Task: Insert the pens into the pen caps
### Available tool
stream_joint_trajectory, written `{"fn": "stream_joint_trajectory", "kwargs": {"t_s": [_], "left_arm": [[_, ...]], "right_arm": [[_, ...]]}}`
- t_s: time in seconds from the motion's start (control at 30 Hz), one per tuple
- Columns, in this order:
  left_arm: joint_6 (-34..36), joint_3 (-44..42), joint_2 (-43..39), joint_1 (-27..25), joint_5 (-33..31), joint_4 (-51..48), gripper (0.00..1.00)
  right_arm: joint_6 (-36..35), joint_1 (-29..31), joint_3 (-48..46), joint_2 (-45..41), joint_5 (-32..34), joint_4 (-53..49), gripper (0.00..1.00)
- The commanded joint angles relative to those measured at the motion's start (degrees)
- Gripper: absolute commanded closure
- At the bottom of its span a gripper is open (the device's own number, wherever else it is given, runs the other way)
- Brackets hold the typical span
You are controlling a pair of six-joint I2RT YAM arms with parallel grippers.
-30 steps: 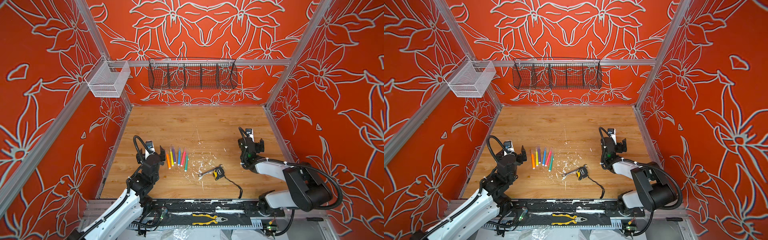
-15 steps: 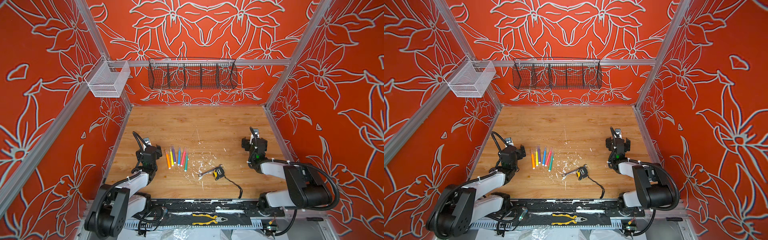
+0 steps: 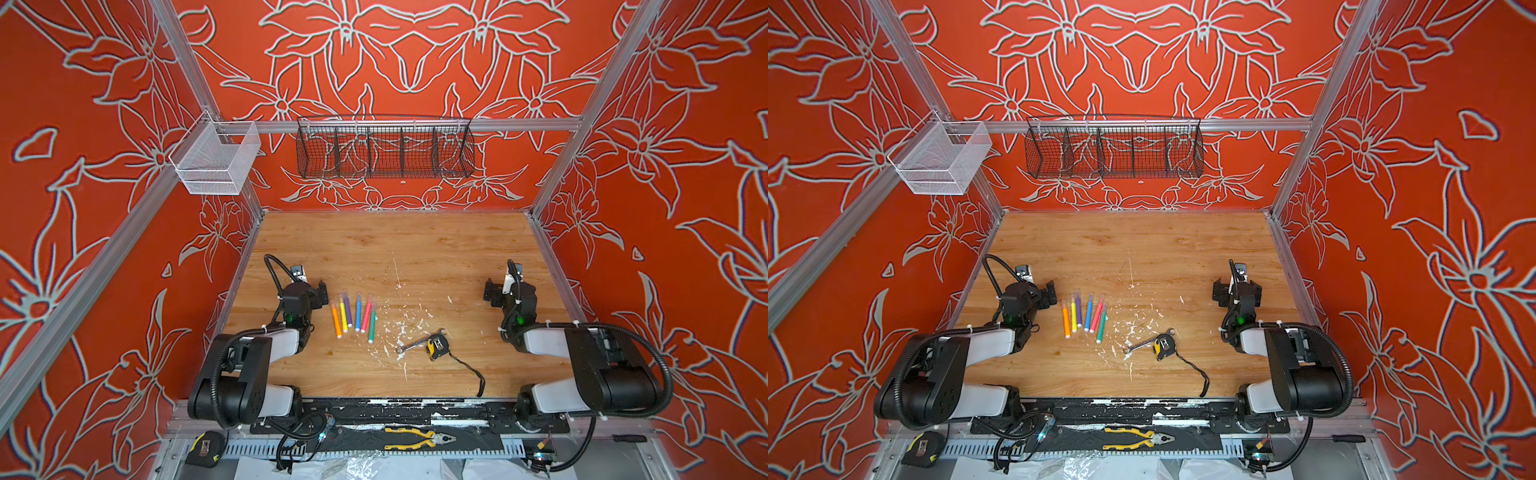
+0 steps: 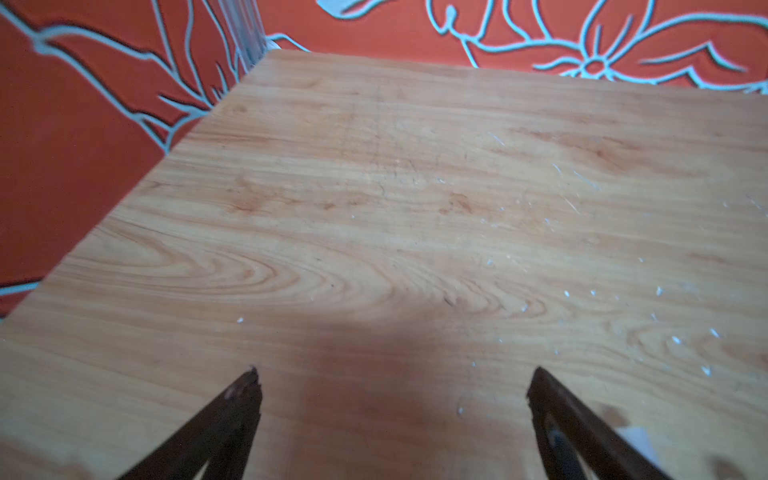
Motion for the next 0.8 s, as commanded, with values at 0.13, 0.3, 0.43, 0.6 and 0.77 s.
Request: {"fn": "stream_joint_trajectory", "kwargs": {"t_s": [0.13,0.3,0.43,0.6,0.77], "left_arm": [[1.6,0.1,0.2,0.2,3.3,3.1,0.03],[2.0,0.0,0.4,0.2,4.3,3.4,0.03],[2.0,-0.1,0.2,0.2,4.3,3.6,0.03],[2.0,0.2,0.5,0.2,4.6,3.0,0.03],[2.0,0.2,0.4,0.2,4.5,3.1,0.03]], "right_arm": [[0.3,0.0,-0.1,0.2,-1.0,1.9,0.02],[0.4,0.1,0.0,0.1,-1.0,1.7,0.02],[0.4,0.1,0.0,0.1,-1.0,1.7,0.02],[0.3,0.1,0.0,0.1,-1.0,1.7,0.03],[-0.8,0.0,-3.5,-1.2,-4.2,6.7,0.02]]}}
